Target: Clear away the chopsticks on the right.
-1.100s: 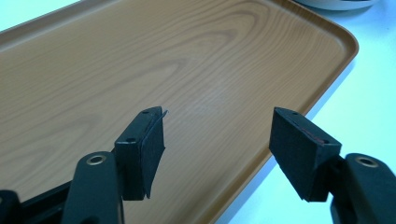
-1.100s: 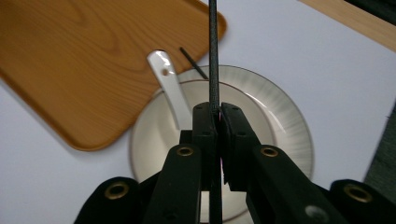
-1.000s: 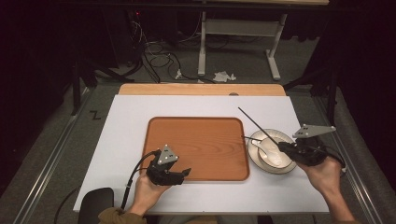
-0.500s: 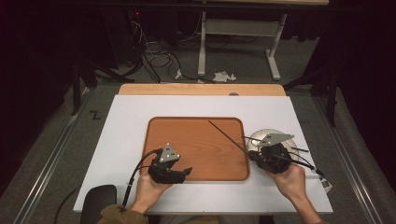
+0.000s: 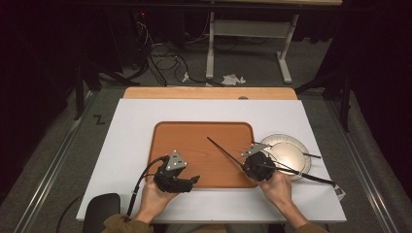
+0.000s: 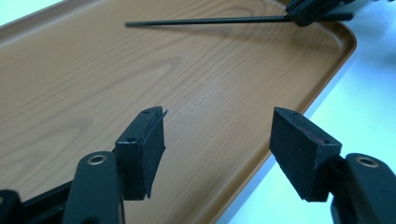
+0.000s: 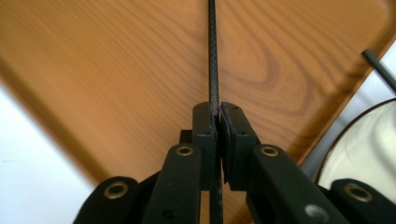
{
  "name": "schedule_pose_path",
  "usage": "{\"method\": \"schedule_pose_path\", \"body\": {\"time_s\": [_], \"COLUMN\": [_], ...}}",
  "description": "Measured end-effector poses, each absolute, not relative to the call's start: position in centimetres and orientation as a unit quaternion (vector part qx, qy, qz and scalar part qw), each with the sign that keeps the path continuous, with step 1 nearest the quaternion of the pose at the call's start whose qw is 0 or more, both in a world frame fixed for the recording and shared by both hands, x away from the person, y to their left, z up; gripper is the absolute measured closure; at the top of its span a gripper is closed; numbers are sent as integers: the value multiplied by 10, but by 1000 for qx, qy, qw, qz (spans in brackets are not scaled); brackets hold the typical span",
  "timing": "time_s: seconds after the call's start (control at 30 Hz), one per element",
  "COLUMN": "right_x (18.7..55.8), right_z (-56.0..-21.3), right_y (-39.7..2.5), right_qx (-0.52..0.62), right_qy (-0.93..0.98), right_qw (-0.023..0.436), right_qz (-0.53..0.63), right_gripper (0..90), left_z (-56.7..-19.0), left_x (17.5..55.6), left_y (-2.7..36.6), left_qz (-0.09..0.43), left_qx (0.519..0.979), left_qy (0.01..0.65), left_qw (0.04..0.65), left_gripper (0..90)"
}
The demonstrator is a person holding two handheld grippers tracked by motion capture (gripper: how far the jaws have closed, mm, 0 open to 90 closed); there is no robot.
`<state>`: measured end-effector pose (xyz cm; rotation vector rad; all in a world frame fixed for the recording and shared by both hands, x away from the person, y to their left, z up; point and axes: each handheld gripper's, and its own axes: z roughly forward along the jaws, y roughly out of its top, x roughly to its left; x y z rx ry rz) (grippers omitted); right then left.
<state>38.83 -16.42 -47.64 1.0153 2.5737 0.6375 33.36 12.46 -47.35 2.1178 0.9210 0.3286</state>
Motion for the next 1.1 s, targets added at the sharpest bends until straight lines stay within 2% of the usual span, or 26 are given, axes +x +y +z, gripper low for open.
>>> {"method": "schedule_pose_path", "body": {"time_s": [0.17, 0.33, 0.67, 0.9, 1.1], "right_x": [391, 392, 393, 392, 390], "right_z": [-487, -488, -488, -488, -483], "right_y": [-161, -163, -171, -170, -171], "right_qx": [358, 366, 387, 403, 396], "right_qy": [899, 895, 884, 878, 879], "right_qw": [143, 147, 186, 182, 176], "right_qz": [208, 208, 184, 185, 201], "right_gripper": [857, 812, 852, 852, 753], "left_z": [-473, -473, -473, -474, -475], "left_x": [332, 332, 332, 332, 332], "left_y": [125, 125, 125, 124, 123], "left_qz": [132, 133, 133, 132, 130], "left_qx": [836, 836, 838, 839, 841], "left_qy": [360, 361, 359, 358, 356], "left_qw": [392, 392, 390, 388, 386], "left_gripper": [355, 355, 355, 355, 355]}}
